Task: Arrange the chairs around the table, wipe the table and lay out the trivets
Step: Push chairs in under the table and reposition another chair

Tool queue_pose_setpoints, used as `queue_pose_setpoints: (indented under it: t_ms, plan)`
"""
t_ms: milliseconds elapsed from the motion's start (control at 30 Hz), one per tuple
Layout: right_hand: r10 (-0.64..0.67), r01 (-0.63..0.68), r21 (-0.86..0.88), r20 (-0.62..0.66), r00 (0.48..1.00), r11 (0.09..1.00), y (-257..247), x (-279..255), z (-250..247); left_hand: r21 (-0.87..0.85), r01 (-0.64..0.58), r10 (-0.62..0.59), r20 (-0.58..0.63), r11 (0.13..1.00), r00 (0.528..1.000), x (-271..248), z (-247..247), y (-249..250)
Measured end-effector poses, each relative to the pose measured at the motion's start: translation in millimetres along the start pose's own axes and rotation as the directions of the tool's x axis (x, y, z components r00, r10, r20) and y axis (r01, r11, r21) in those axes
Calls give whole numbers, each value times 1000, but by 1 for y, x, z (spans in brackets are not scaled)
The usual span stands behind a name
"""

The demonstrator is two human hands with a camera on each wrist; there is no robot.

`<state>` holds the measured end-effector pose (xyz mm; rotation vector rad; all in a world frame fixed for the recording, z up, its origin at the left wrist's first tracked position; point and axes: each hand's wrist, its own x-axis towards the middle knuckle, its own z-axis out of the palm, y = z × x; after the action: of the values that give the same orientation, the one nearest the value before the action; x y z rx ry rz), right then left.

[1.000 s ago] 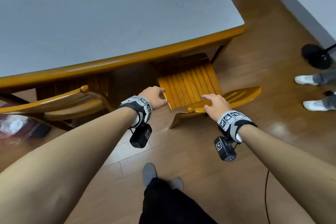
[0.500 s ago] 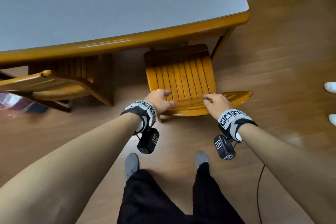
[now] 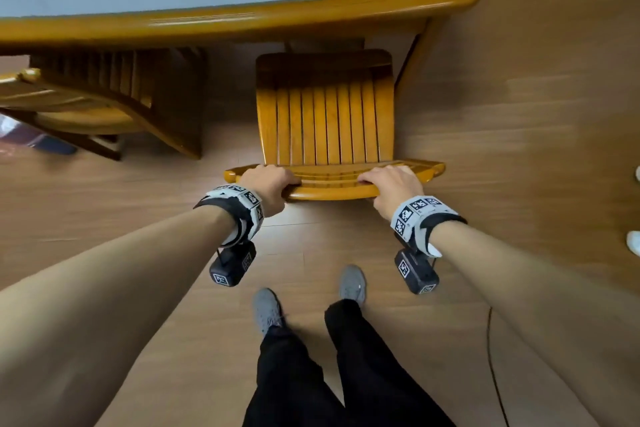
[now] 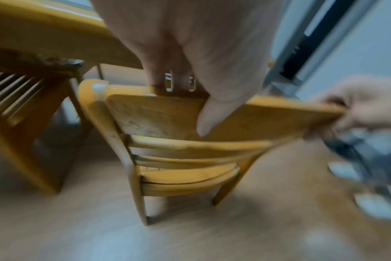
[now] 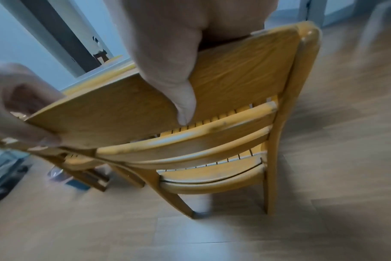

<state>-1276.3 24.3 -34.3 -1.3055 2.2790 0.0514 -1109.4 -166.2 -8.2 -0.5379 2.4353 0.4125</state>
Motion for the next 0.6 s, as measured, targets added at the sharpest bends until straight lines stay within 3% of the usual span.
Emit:
queue_pose_setpoints:
  t_ms: [133,600]
  plan:
    - [-1,5,-38,103,995,999,3,6,-8,89,15,-15,-1,996,1000,-3,-1,4]
    - [84,-85,-73,-22,996,994,11,108,-102,58,-42,47,-78,997,996,83,-110,-39]
